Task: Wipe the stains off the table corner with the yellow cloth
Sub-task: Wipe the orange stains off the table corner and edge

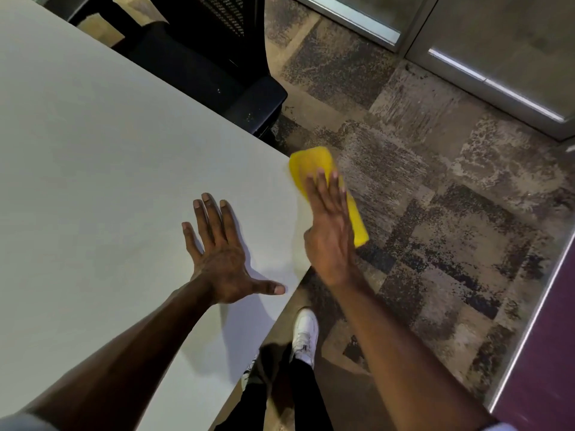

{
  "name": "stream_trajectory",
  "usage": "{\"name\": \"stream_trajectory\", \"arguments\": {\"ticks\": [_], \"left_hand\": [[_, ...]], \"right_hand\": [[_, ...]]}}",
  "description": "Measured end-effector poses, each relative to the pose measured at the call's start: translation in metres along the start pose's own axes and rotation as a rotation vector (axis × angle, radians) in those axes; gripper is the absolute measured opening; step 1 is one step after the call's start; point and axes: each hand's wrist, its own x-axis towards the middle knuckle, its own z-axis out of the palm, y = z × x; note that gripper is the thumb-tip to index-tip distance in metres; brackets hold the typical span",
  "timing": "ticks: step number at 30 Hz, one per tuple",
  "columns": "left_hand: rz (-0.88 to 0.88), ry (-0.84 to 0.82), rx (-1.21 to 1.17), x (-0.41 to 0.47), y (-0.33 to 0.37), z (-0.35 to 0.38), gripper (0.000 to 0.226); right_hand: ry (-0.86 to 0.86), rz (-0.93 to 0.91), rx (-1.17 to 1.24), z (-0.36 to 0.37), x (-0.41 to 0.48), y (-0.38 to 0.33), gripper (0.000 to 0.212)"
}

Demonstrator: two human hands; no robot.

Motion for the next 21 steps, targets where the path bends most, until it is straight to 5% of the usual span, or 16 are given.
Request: {"name": "stream_trajectory", "arguments": {"ticks": [4,11,21], "left_hand": [[0.009,0.008,-0.007,-0.001,0.0,0.0,0.19],[0.019,0.029,0.002,0.0,-0.002,0.004,0.188],[0.02,0.052,-0.002,0.004,-0.004,0.008,0.191]], "right_hand": [[0.002,0.008,-0.001,-0.001,0.009,0.001,0.096],[-0.137,-0.158,0.058,0.023,-0.111,-0.013,0.087],[-0.181,-0.285,-0.032,0.021,0.04,-0.034,0.084]]}}
